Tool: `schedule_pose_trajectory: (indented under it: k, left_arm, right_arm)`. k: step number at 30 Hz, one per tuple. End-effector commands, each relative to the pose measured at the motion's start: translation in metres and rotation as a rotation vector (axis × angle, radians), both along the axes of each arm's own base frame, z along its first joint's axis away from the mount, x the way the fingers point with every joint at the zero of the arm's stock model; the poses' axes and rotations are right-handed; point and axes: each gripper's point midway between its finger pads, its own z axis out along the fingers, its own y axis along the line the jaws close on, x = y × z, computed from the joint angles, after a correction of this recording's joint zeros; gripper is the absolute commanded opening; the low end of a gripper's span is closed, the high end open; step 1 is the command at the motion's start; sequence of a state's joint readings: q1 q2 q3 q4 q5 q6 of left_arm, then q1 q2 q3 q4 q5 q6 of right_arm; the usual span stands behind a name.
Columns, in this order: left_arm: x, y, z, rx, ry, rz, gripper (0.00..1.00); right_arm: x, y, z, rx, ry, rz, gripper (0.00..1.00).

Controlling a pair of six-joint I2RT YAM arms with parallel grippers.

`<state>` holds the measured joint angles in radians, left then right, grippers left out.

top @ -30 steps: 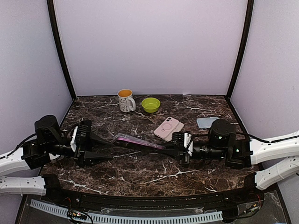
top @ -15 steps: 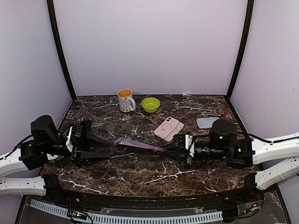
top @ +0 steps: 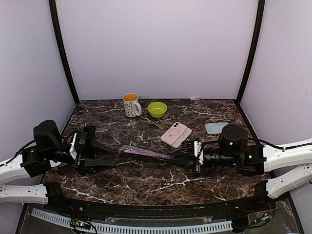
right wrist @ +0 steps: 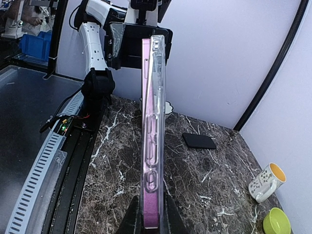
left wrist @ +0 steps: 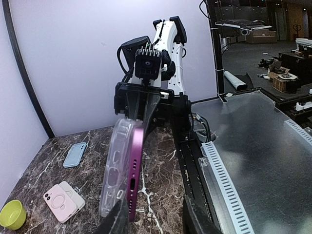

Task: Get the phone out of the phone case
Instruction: Pass from the right arm to the left

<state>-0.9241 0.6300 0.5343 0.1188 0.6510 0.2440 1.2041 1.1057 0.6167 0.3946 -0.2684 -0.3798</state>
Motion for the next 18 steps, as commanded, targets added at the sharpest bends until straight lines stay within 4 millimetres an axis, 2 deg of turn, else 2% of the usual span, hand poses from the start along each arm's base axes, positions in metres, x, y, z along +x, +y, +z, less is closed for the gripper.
schedule_pose_trajectory:
  k: [1,18]
  left_arm:
    - [-0.006,-0.002,0.007,-0.029,-0.004,-0.039,0.40]
    - [-0.004,-0.009,0.001,-0.018,0.007,-0.048,0.40]
  right_arm:
    - [-0.004,0.000,0.045,0.144,-0.035,0.020,0.00]
    - [-0.021,0.002,0.052,0.170,0.001,0.123,0.00]
